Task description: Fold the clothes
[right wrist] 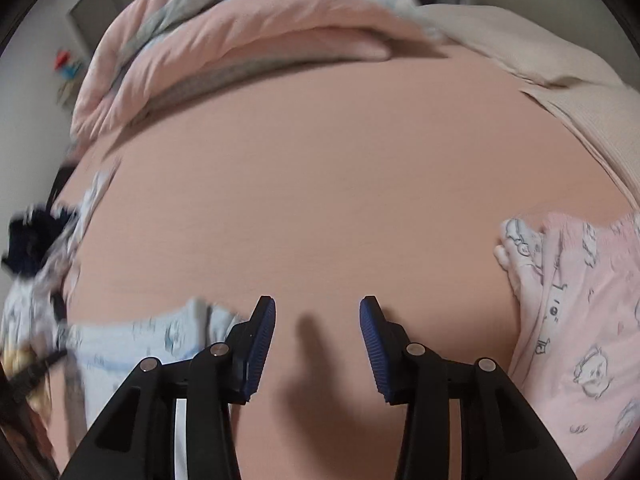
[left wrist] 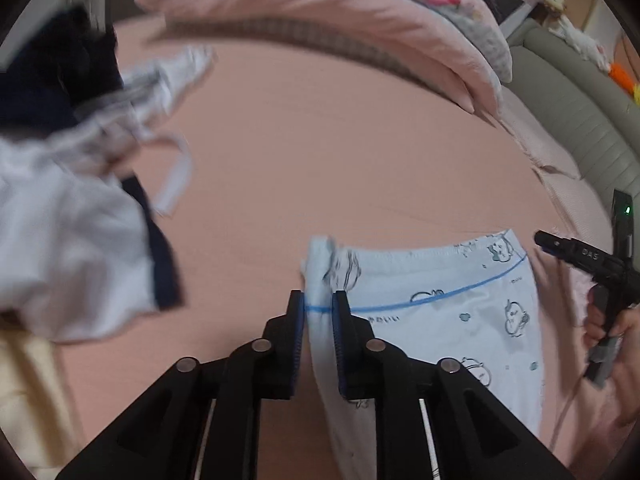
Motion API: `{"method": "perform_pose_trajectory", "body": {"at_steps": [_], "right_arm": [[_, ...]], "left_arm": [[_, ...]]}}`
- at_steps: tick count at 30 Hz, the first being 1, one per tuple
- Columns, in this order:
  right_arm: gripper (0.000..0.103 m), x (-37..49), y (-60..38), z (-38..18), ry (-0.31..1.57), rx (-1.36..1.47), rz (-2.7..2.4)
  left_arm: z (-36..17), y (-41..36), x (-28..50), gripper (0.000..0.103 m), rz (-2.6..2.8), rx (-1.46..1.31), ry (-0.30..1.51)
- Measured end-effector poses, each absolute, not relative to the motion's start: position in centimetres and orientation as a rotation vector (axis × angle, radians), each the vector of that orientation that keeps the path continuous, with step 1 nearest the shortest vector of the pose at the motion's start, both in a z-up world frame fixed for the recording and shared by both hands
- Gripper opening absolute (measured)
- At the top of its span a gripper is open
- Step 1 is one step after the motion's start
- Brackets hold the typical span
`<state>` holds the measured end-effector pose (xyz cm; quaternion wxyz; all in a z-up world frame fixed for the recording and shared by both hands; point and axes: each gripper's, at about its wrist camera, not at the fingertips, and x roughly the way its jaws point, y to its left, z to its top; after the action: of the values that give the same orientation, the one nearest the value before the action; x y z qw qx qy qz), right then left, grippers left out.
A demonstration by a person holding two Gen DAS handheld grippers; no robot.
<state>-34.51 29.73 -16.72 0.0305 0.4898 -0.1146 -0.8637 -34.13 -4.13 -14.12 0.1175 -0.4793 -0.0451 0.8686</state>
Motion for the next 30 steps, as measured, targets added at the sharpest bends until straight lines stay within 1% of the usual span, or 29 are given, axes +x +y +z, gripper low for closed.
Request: {"method": "perform_pose_trajectory", "body": {"at_steps": [3, 5, 8, 9, 10, 13, 16, 17, 20, 23, 24, 25, 27, 29, 30], "right_arm": [[0.043, -34.3, 27.0, -16.7, -0.225, 1.521, -2.559], [0.043, -34.3, 24.9, -17.2, -0.064, 1.528, -2.529], [0.043, -35.0, 24.0, -18.9, 0.031, 1.572, -2.518], [0.043, -35.3, 24.8, -18.7, -0.036, 1.567, -2.524], [0.043, -35.4, 25.5, -18.4, -0.056, 1.576, -2.558], [0.043, -35.1, 27.6, -16.9, -0.015, 1.589, -2.743], [0.045, -33.9, 27.0, -15.6, -0.175, 1.529, -2.618], [0.045, -33.3, 25.8, -15.3, -0.148, 1.509, -2.571], [0.045, -31.7, 20.3, -15.1, 0.057, 1.434, -2.474], [0.045, -32.4, 16.3, -17.3, 0.2, 1.434, -2.461], [0.043, -33.0, 16.3, -18.3, 0.245, 1.47, -2.477], [0.042, -33.6, 17.0, -18.4, 0.211, 1.477, -2.498], [0.042, -34.6, 18.3, -18.4, 0.128, 1.485, -2.538], [0.049, -35.0, 19.3, -17.8, 0.156, 1.476, -2.648], [0.049, -35.0, 19.7, -17.7, 0.089, 1.504, -2.639]], "left_arm": [[-13.4, -2.7, -33.2, 0.013, 2.497, -1.336, -0.08], [-13.6, -1.5, -32.9, 0.014, 2.445, -1.316, -0.061], [-16.2, -0.1, -33.4, 0.014, 2.412, -1.437, 0.03], [-17.2, -0.1, -33.5, 0.014, 2.416, -1.501, 0.073], [-17.0, -0.5, -33.4, 0.014, 2.423, -1.502, 0.043], [-16.4, -1.7, -33.1, 0.014, 2.44, -1.5, -0.044], [-16.1, -1.0, -33.2, 0.014, 2.422, -1.438, -0.07], [-16.0, -0.8, -33.2, 0.014, 2.416, -1.418, -0.079], [-16.2, 0.1, -33.8, 0.014, 2.41, -1.361, -0.073], [-17.6, 0.5, -35.4, 0.014, 2.378, -1.41, -0.05], [-17.8, 0.3, -35.8, 0.014, 2.37, -1.41, -0.053], [-17.9, 0.0, -36.2, 0.014, 2.367, -1.411, -0.062], [-17.7, -1.5, -37.7, 0.013, 2.403, -1.433, -0.147], [-17.4, -2.5, -39.0, 0.013, 2.396, -1.456, -0.225], [-17.2, -2.5, -39.3, 0.013, 2.368, -1.464, -0.247]]}}
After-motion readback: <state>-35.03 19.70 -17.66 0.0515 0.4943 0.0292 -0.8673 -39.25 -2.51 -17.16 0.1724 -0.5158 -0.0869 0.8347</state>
